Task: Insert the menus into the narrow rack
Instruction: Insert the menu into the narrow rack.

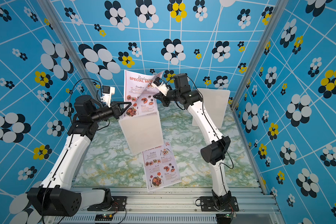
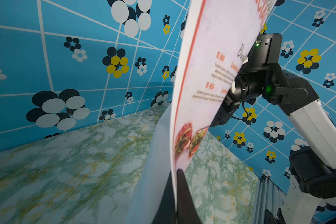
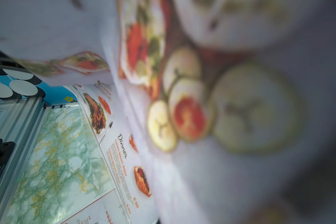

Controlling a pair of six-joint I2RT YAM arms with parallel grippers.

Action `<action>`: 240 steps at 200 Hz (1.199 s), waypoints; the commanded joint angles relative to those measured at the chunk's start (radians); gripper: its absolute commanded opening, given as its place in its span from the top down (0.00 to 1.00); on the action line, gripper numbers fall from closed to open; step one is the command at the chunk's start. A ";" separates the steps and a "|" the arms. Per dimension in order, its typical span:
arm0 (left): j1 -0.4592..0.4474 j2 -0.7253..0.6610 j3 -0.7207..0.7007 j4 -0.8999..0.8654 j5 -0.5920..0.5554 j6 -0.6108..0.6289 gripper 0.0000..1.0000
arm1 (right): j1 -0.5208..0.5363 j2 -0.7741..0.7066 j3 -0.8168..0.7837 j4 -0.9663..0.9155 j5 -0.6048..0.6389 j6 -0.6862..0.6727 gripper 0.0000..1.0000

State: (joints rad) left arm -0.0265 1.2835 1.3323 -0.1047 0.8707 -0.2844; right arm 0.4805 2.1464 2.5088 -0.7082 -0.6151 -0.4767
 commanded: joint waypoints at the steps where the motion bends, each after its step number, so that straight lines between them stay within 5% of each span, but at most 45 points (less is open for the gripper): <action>1: 0.005 -0.023 -0.027 -0.023 -0.012 0.025 1.00 | -0.014 0.021 0.024 -0.025 0.038 -0.003 0.96; 78: 0.017 -0.042 -0.060 -0.012 -0.018 0.022 1.00 | -0.013 0.017 -0.020 -0.019 0.035 -0.013 0.96; 240: 0.068 -0.136 -0.162 0.012 -0.048 0.017 0.83 | 0.030 -0.058 -0.089 -0.022 0.082 -0.055 0.95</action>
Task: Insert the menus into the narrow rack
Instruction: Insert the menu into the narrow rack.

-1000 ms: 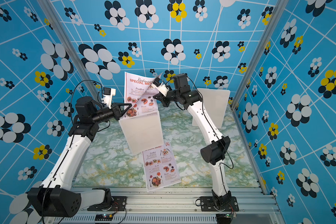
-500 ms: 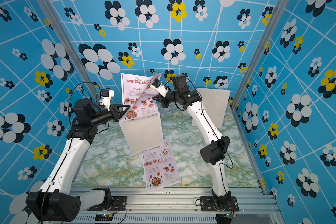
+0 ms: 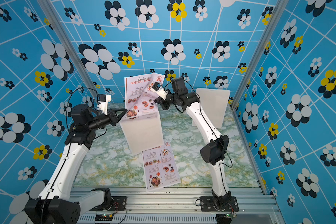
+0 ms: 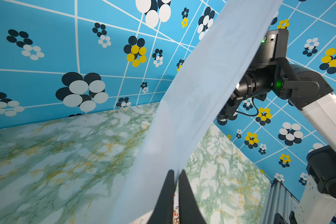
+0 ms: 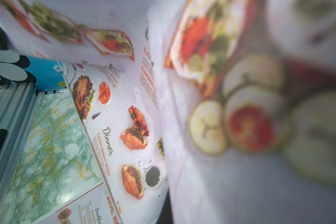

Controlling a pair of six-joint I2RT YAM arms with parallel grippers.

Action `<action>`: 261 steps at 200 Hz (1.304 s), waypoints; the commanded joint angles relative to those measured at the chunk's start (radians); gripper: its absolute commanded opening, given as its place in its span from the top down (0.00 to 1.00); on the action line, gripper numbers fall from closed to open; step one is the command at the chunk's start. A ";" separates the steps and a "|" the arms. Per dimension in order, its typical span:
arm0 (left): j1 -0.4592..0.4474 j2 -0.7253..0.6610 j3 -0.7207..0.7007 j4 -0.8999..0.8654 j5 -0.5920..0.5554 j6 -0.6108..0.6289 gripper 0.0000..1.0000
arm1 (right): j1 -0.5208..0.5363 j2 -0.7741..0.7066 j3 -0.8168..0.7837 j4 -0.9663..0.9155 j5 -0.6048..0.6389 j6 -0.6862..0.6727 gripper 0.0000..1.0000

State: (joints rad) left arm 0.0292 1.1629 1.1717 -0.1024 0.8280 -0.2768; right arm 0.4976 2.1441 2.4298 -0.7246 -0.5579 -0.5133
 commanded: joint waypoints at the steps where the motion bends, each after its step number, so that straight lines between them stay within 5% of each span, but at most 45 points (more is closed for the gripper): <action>1: 0.012 -0.016 -0.001 0.010 -0.006 0.010 0.82 | 0.013 -0.056 -0.011 -0.006 0.025 -0.019 0.95; 42: 0.014 0.038 0.064 0.024 -0.003 0.005 0.68 | 0.016 -0.080 -0.016 -0.014 0.027 -0.031 0.95; 92: 0.012 0.111 0.172 0.027 0.013 0.005 0.64 | 0.021 -0.092 -0.020 -0.013 0.035 -0.037 0.95; 138: 0.012 0.133 0.195 -0.009 0.015 0.043 1.00 | 0.021 -0.089 -0.021 -0.021 0.041 -0.049 0.95; 261: 0.011 0.058 0.079 0.017 -0.006 0.027 1.00 | 0.021 -0.034 0.055 -0.019 0.073 -0.041 0.95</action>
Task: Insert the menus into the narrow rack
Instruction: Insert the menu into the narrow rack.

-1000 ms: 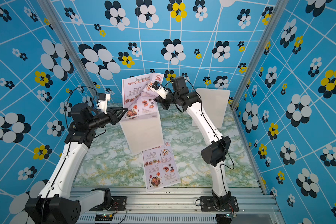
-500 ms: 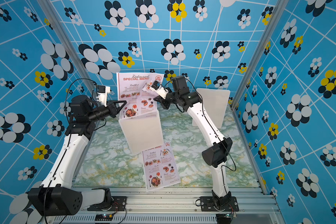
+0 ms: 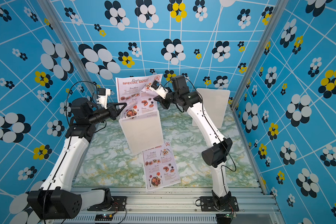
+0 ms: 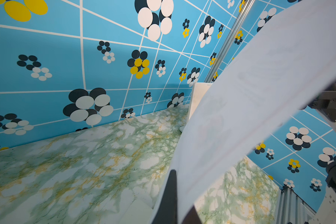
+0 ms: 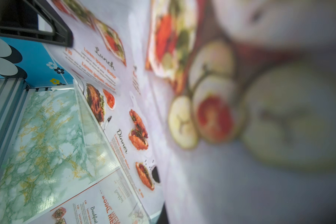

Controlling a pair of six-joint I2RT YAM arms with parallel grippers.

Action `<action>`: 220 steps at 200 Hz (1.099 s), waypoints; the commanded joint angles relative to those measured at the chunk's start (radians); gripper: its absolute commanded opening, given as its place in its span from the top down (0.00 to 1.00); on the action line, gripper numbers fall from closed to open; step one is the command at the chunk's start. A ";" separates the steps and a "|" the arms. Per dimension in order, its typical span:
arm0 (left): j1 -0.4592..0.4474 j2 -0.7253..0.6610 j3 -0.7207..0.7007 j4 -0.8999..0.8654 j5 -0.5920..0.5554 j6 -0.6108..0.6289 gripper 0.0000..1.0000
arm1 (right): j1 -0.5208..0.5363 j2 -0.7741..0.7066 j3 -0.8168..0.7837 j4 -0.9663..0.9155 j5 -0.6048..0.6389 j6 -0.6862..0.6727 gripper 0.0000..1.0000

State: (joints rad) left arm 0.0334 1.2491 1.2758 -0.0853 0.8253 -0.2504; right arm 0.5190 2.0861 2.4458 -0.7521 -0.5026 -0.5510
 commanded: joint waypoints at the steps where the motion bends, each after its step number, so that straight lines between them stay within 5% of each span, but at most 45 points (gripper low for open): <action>1: 0.007 -0.029 -0.025 -0.001 -0.003 0.002 1.00 | -0.001 0.023 0.040 0.009 0.019 -0.004 0.95; 220: 0.010 -0.106 -0.106 -0.001 -0.029 -0.022 1.00 | 0.010 0.079 0.128 0.019 0.056 -0.015 0.94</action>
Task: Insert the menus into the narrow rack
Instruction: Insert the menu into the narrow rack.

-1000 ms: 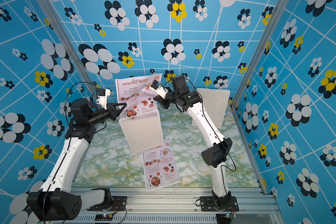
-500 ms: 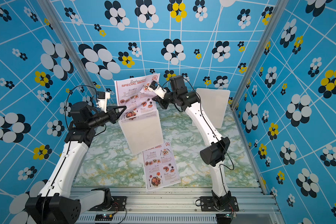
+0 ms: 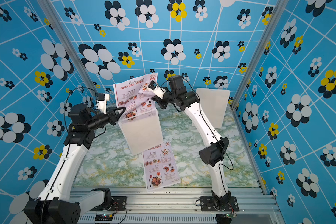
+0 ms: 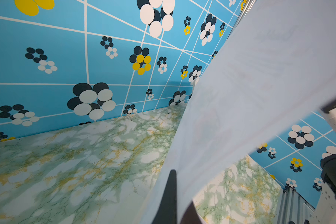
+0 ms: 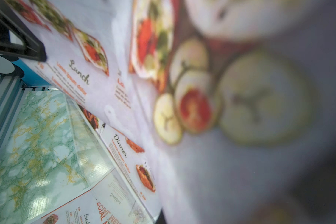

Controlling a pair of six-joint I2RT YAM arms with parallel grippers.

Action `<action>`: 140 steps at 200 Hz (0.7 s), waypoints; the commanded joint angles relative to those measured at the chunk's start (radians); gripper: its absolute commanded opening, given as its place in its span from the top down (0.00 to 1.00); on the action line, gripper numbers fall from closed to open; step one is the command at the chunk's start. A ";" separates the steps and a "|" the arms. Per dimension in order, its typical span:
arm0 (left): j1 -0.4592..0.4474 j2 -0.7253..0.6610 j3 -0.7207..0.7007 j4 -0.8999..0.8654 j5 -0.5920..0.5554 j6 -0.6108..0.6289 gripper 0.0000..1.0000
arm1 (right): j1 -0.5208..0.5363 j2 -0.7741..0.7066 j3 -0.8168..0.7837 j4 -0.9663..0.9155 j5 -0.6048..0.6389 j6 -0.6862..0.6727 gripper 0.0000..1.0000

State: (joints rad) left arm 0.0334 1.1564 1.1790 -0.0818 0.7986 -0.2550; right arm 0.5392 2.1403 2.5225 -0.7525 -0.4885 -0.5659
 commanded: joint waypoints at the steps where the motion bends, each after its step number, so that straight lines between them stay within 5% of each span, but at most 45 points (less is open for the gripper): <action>1: 0.010 -0.012 -0.010 -0.004 -0.002 -0.017 1.00 | -0.010 0.025 0.052 0.020 0.042 0.000 0.94; 140: 0.009 -0.081 -0.094 0.010 -0.013 -0.050 1.00 | 0.002 0.075 0.097 0.017 0.073 -0.010 0.92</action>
State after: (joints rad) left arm 0.0334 1.1004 1.1179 -0.0784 0.7837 -0.2775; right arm 0.5476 2.2063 2.5988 -0.7521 -0.4644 -0.5659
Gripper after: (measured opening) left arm 0.055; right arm 0.083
